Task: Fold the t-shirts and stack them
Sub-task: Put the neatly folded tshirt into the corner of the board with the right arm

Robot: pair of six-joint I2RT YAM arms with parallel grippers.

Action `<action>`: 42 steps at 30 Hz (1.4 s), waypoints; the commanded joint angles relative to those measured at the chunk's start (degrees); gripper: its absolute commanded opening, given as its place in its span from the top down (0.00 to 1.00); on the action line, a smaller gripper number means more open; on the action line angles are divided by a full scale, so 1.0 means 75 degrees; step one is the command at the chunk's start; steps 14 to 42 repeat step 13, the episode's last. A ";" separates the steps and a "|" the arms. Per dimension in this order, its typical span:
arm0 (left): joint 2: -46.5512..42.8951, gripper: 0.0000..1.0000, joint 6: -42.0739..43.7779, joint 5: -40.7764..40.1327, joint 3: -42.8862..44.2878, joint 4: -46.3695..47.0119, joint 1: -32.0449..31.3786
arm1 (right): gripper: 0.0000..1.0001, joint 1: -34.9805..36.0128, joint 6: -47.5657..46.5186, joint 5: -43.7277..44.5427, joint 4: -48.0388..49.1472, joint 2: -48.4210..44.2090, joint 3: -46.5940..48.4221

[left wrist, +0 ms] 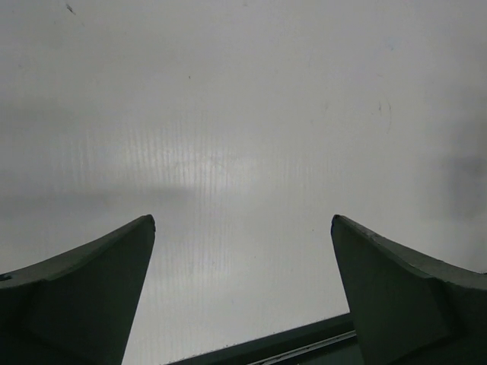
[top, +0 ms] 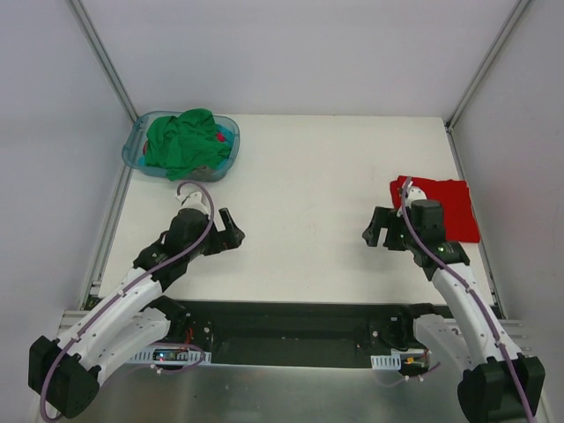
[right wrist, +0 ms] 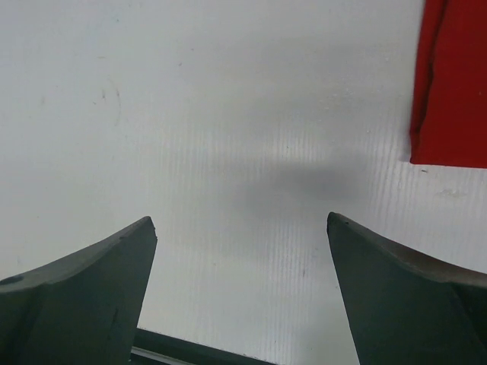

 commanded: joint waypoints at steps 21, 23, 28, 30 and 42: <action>-0.1268 0.01 -0.0095 0.0119 -0.0876 -0.0077 0.0086 | 0.04 0.0043 0.0604 -0.0043 0.1560 -0.1890 -0.1247; -0.1268 0.01 -0.0095 0.0119 -0.0876 -0.0077 0.0086 | 0.04 0.0043 0.0604 -0.0043 0.1560 -0.1890 -0.1247; -0.1268 0.01 -0.0095 0.0119 -0.0876 -0.0077 0.0086 | 0.04 0.0043 0.0604 -0.0043 0.1560 -0.1890 -0.1247; -0.1268 0.01 -0.0095 0.0119 -0.0876 -0.0077 0.0086 | 0.04 0.0043 0.0604 -0.0043 0.1560 -0.1890 -0.1247; -0.1268 0.01 -0.0095 0.0119 -0.0876 -0.0077 0.0086 | 0.04 0.0043 0.0604 -0.0043 0.1560 -0.1890 -0.1247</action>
